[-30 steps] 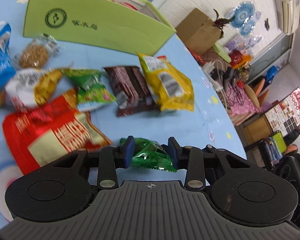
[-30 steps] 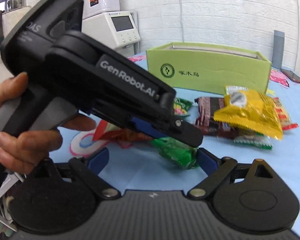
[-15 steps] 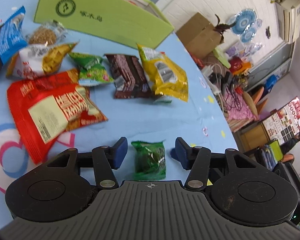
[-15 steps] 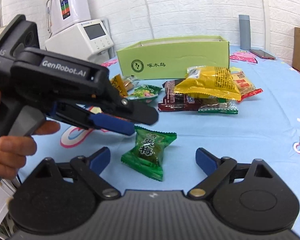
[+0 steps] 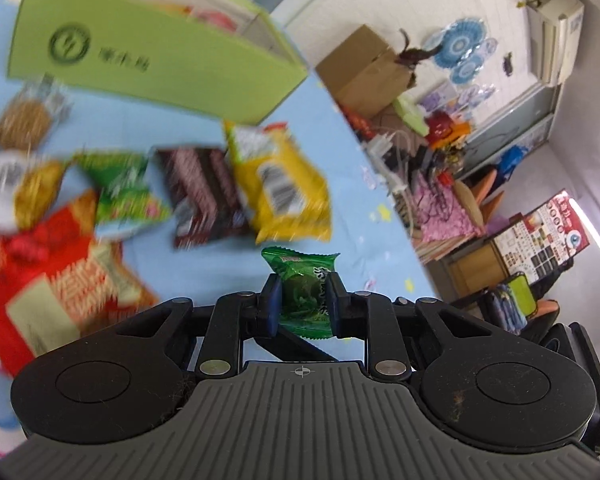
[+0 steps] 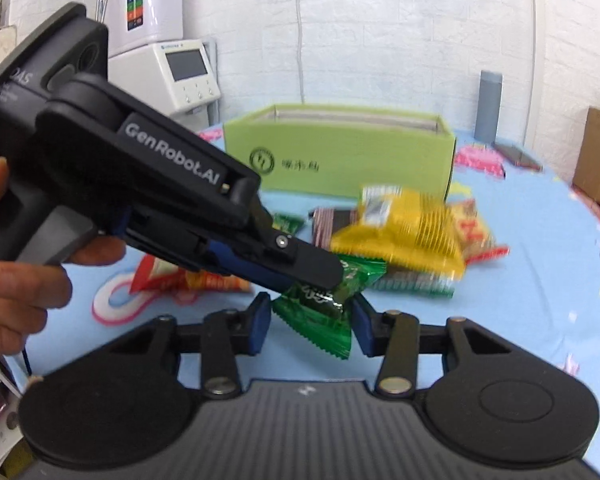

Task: Organize snacks
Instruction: 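Place the green candy into the green box and open the left gripper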

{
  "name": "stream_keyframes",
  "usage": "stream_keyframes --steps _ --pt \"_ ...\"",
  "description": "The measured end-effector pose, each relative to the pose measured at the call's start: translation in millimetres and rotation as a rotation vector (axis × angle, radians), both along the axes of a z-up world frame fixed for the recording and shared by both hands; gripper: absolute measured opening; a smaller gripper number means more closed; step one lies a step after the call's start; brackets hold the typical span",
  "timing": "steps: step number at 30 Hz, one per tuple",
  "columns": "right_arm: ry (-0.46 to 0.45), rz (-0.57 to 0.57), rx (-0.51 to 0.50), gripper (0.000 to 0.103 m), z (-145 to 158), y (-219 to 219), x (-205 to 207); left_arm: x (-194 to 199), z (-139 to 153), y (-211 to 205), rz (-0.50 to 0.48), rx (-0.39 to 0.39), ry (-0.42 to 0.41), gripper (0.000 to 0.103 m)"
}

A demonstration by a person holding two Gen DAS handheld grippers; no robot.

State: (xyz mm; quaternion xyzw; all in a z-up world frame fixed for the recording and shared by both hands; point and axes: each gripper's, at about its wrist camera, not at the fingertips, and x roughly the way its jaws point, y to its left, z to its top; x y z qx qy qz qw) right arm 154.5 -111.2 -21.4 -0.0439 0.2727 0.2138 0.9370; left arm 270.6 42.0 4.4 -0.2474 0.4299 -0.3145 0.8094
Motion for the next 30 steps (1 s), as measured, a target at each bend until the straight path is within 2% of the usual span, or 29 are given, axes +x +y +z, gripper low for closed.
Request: stream_keyframes --steps 6,11,14,17,19,20,21,22,23,28,30 --pt "-0.106 0.050 -0.024 0.049 41.3 11.6 50.5 43.4 52.7 11.7 0.040 0.027 -0.130 0.003" --pt "-0.142 0.095 -0.027 0.049 68.1 27.7 133.2 111.4 81.0 24.9 0.109 0.073 -0.187 0.003" --pt "-0.109 0.122 -0.018 0.049 70.7 38.2 188.4 156.1 78.7 32.8 0.152 0.107 -0.178 0.003" --pt "-0.052 0.141 -0.013 0.051 60.4 50.2 235.6 193.2 62.7 41.1 0.183 0.120 -0.138 0.003" --pt "-0.014 0.155 -0.007 0.056 49.8 55.6 257.7 210.0 49.9 49.3 0.206 0.121 -0.116 0.009" --pt "-0.008 0.153 0.000 0.070 46.4 57.1 263.2 214.1 46.1 53.8 0.215 0.119 -0.113 0.017" --pt "-0.005 0.150 0.009 0.076 44.4 56.0 266.3 214.8 44.5 58.0 0.225 0.115 -0.113 0.035" --pt "-0.013 0.148 0.019 0.092 44.6 53.9 265.4 211.6 45.0 61.6 0.235 0.111 -0.124 0.049" --pt "-0.039 0.136 0.030 0.102 45.9 48.1 261.0 206.4 46.4 64.4 0.244 0.109 -0.144 0.051" --pt "-0.161 0.122 0.041 0.102 60.6 26.3 208.0 162.9 58.9 74.0 0.261 0.085 -0.202 0.059" --pt "-0.169 0.127 0.057 0.103 64.4 18.6 183.3 139.0 62.2 75.5 0.259 0.073 -0.218 0.062"
